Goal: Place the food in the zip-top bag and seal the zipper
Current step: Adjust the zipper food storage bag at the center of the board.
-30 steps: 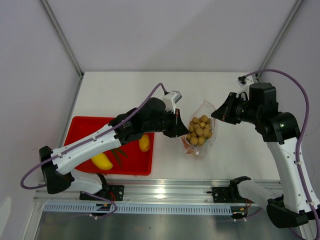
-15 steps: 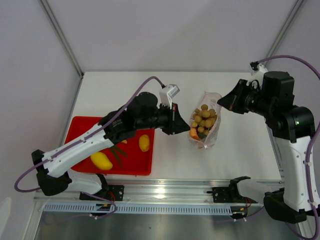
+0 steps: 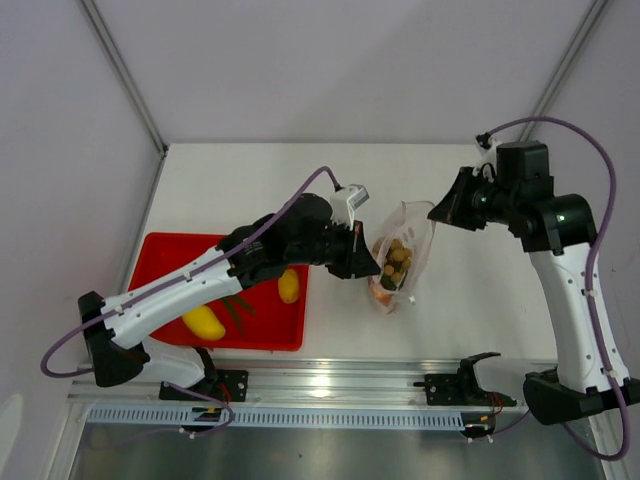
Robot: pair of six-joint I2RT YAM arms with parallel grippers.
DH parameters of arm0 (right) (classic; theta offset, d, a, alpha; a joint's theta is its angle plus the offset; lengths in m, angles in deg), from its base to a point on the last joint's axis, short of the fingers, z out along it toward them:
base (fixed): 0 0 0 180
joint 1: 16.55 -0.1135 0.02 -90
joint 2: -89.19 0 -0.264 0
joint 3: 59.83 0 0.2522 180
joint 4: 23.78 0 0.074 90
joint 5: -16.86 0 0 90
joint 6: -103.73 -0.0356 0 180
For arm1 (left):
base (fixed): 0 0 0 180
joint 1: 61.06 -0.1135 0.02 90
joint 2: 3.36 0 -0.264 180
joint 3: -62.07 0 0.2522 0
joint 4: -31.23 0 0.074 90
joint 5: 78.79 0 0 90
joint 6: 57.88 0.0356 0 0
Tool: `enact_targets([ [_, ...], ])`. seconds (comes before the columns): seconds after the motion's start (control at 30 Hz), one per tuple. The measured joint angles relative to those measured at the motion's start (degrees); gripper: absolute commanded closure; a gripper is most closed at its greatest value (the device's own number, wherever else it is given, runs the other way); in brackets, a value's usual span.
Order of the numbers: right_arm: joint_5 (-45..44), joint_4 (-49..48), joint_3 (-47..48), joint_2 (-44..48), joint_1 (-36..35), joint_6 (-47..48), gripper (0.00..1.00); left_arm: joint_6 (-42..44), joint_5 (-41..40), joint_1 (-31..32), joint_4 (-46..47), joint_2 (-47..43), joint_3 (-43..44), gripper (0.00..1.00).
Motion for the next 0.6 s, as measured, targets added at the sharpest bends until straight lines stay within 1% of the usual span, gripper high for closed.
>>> enact_targets([
  [0.1,-0.9,1.5,9.0,0.1,0.0,0.5,1.00,0.0,1.1,0.0,0.9,-0.4,3.2,1.00],
  [0.17,-1.0,0.8,11.1,2.4,0.0,0.5,1.00,0.0,1.8,0.1,2.2,-1.6,3.7,0.99],
  [0.27,-1.0,-0.3,7.5,6.8,0.0,0.5,1.00,0.0,1.8,0.1,3.5,-2.8,2.1,1.00],
  [0.37,-1.0,-0.4,1.3,9.7,0.0,0.4,1.00,0.0,1.3,0.1,3.9,-3.0,-1.7,0.93],
  [0.4,-0.8,-1.0,-1.2,10.0,0.0,0.4,1.00,0.0,0.6,0.1,3.9,-3.1,-3.4,0.81],
  [0.43,-0.7,-1.1,-3.0,10.0,0.0,0.3,1.00,0.0,-0.2,0.1,3.6,-3.3,-5.1,0.71],
  [0.47,-0.6,-1.1,-5.1,10.1,0.0,0.3,1.00,0.1,-1.0,0.1,3.0,-3.5,-6.3,0.56],
  [0.5,-0.5,-1.8,-7.1,9.8,0.0,0.3,1.00,0.4,-2.5,0.1,2.4,-4.0,-7.6,0.48],
  [0.53,-0.3,-2.3,-8.8,9.4,0.0,0.3,1.00,0.5,-3.8,0.1,1.6,-5.0,-8.7,0.37],
  [0.57,-0.2,-2.7,-10.2,9.1,0.0,0.3,1.00,0.7,-5.2,0.1,0.9,-6.5,-9.6,0.19],
  [0.6,0.1,-3.5,-11.4,9.0,0.0,0.3,1.00,1.0,-6.9,0.1,0.2,-8.4,-10.4,0.13],
])
